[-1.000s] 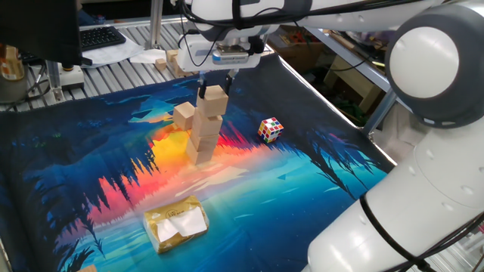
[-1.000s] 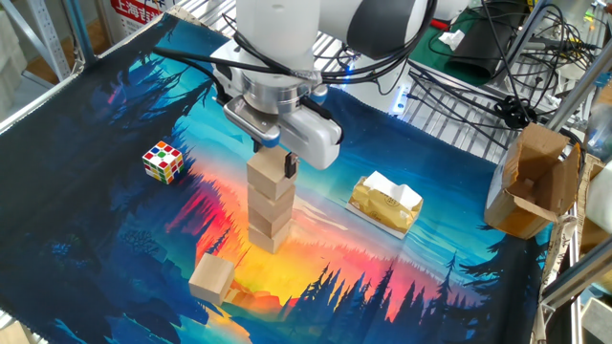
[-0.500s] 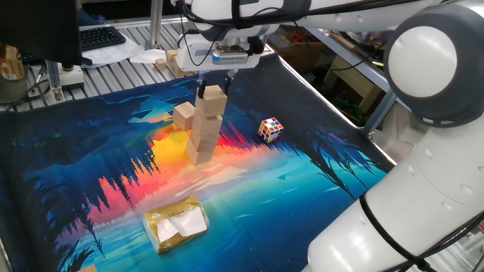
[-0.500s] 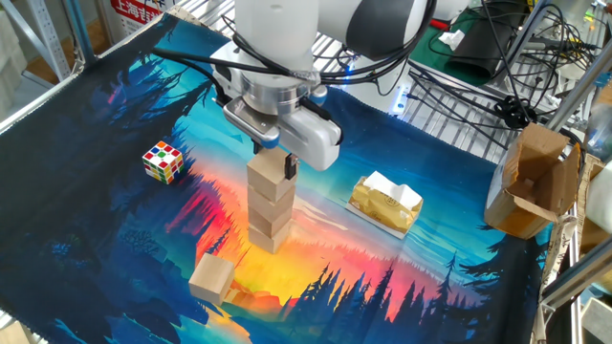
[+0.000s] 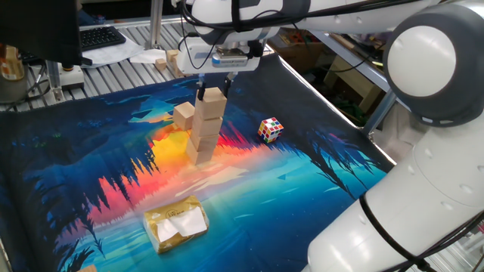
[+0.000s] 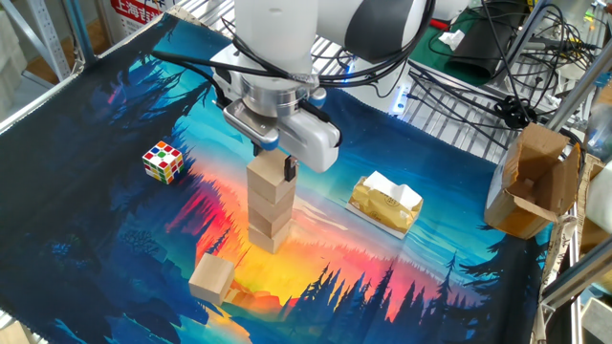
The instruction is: Stack the blocks in a vertical line of five
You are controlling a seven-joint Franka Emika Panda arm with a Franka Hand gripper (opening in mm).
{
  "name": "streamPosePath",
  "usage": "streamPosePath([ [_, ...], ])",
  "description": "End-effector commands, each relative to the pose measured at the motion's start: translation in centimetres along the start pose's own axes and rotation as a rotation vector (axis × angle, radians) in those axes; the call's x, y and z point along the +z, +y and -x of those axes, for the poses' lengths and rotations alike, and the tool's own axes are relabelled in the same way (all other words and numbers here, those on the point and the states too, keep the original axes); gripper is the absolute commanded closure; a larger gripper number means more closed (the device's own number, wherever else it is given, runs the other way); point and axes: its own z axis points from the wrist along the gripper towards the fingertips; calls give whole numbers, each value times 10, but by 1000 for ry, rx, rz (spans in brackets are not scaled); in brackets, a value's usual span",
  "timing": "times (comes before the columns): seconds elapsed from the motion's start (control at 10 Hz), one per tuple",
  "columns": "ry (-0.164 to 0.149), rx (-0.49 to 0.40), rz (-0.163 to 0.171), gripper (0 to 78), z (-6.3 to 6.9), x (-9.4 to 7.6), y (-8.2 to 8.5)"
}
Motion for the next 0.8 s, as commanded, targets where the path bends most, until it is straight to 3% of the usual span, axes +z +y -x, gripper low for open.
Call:
streamPosePath([
  [0.1,-8,15,2,764,-1,3,0],
  [0.8,-11,61,-30,764,-1,3,0],
])
